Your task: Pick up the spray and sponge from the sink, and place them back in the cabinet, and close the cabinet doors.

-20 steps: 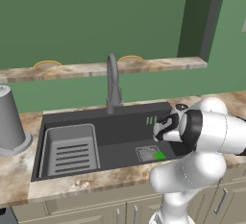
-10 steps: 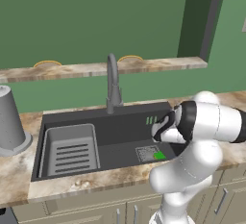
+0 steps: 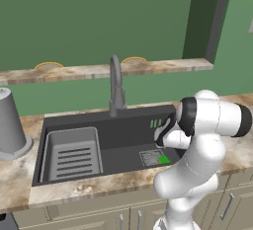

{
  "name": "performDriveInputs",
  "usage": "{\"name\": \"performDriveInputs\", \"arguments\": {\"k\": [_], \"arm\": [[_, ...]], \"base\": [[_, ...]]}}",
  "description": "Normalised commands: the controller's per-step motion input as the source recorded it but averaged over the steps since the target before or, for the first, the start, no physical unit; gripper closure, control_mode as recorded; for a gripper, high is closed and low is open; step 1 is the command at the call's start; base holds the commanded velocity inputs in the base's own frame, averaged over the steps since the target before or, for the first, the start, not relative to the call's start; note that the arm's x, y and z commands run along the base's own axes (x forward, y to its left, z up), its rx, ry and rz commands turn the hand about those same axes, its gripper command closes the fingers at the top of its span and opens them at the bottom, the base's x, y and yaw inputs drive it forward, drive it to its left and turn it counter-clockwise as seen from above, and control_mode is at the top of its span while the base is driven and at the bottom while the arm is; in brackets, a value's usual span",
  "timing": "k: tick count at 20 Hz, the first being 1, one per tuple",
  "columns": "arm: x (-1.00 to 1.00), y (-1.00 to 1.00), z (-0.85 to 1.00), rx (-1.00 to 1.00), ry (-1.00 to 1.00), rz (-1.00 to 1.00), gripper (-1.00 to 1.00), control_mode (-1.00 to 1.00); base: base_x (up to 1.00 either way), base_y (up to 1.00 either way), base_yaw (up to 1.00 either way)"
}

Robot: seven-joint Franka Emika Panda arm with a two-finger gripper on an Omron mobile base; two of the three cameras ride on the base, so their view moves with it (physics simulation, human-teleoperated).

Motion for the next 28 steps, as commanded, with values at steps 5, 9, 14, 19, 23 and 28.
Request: {"name": "performDriveInputs", "arguments": {"k": [5,9,14,19,23,28], "arm": [[0.01,0.00,-0.11,0.00,0.00,0.00,-1.00,-1.00],[0.02,0.00,-0.10,0.00,0.00,0.00,-1.00,-1.00],[0.05,0.00,-0.14,0.00,0.00,0.00,-1.00,-1.00],[0.06,0.00,-0.14,0.00,0.00,0.00,-1.00,-1.00],[0.05,0.00,-0.10,0.00,0.00,0.00,-1.00,-1.00],[0.02,-0.02,-0.08,0.00,0.00,0.00,-1.00,-1.00]], "base": [[0.00,0.00,0.00],[0.00,0.00,0.00],[0.00,0.00,0.00],[0.00,0.00,0.00],[0.00,0.00,0.00],[0.00,0.00,0.00]]}}
